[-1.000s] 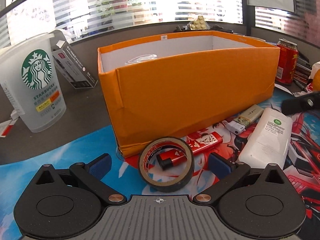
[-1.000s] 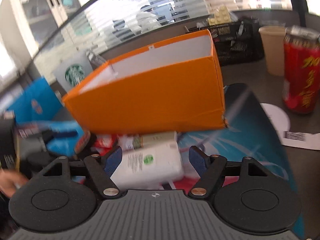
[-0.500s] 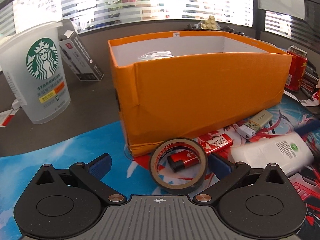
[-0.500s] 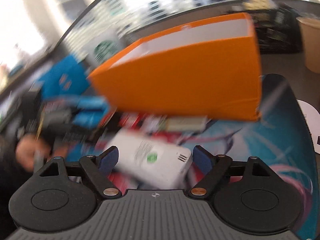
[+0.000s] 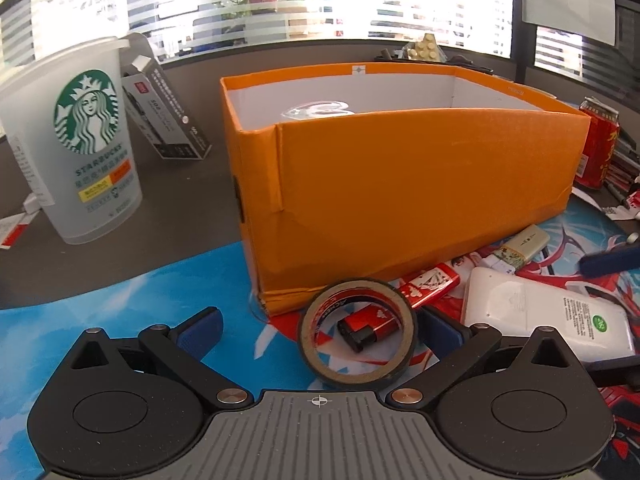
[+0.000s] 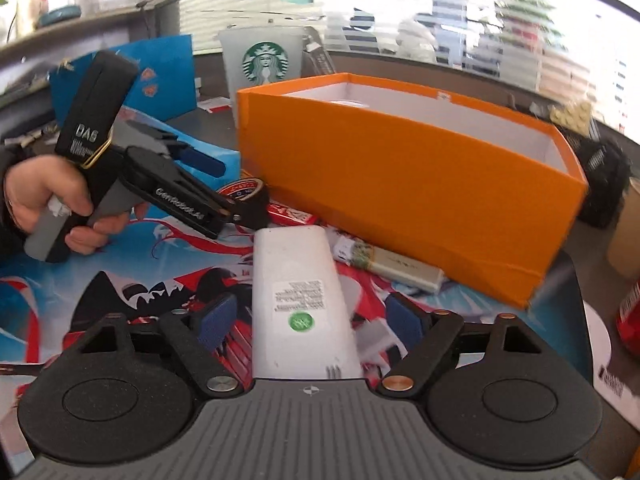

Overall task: Organize rigid objects
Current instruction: 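Grasp the white remote control with the right tool while the left grasps the brown tape roll, then carry the white remote and tape roll over the orange box with both tools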

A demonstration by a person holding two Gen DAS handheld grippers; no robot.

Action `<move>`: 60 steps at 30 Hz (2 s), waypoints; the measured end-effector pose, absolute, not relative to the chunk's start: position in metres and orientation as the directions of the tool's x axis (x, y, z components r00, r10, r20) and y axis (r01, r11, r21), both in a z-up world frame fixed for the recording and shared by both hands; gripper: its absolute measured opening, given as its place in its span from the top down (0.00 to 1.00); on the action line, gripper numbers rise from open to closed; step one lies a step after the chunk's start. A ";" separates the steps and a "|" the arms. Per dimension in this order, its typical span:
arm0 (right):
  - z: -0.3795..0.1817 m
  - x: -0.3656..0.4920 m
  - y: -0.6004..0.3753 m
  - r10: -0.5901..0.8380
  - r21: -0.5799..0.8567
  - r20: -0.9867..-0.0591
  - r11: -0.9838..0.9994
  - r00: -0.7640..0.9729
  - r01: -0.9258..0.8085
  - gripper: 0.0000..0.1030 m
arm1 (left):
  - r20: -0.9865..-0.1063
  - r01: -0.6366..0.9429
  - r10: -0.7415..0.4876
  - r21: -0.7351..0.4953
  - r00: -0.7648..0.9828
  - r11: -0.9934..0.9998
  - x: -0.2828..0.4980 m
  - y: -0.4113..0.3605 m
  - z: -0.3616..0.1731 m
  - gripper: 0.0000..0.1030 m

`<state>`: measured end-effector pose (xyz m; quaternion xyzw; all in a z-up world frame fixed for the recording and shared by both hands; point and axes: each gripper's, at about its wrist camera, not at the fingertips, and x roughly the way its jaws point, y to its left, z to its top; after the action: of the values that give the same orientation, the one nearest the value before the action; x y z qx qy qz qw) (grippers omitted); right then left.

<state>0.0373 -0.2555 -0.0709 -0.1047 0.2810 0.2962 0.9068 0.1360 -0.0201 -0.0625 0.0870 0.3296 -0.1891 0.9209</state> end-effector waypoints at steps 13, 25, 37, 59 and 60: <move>-0.076 0.029 -0.242 0.384 -0.008 -0.603 0.874 0.699 -0.487 0.51 | -0.609 0.428 -0.328 0.020 0.722 0.904 0.118 -0.013 -0.059 0.49; -0.081 0.011 -0.238 0.342 -0.038 -0.590 0.893 0.732 -0.448 0.46 | -0.619 0.385 -0.298 0.008 0.727 0.923 0.076 -0.002 -0.057 0.49; -0.075 0.005 -0.246 0.362 0.071 -0.565 0.916 0.742 -0.394 0.51 | -0.609 0.356 -0.319 -0.064 0.726 0.932 0.047 0.009 -0.040 0.49; -0.094 0.043 -0.332 0.752 0.879 -0.303 0.458 0.586 -0.134 0.51 | -0.601 0.290 -0.295 -0.109 0.742 0.951 0.056 0.014 -0.026 0.49; -0.092 0.044 -0.331 0.752 0.880 -0.295 0.454 0.589 -0.138 0.51 | -0.599 0.286 -0.292 -0.108 0.745 0.952 0.058 0.013 -0.025 0.49</move>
<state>0.0444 -0.3312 -0.0920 0.4371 0.3510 0.2866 0.7769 0.0583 0.0130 -0.0249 -0.0046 0.3215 -0.1549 0.9341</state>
